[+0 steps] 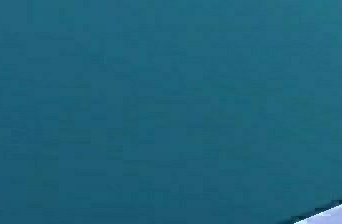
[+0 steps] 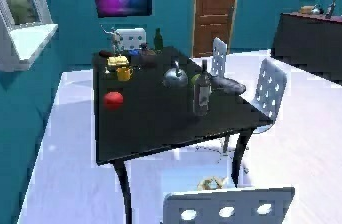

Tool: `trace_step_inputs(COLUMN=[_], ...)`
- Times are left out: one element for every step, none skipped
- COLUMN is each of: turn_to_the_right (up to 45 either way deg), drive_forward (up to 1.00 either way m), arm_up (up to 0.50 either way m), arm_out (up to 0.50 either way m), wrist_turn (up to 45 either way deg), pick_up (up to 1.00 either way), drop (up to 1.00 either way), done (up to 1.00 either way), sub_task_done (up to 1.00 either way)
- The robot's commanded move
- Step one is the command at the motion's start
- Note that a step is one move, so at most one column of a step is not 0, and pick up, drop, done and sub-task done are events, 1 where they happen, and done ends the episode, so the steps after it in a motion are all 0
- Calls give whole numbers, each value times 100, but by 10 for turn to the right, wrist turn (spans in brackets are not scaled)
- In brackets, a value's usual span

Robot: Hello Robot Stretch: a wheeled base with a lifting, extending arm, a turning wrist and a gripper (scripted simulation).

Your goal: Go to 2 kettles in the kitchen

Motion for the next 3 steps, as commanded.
trace_step_inputs(turn_to_the_right=[360,0,450], drive_forward=[0,55,0], arm_up=[0,0,0], arm_out=[0,0,0], wrist_turn=[0,0,0], pick_up=[0,0,0], drop=[0,0,0], done=[0,0,0], sub_task_done=[0,0,0])
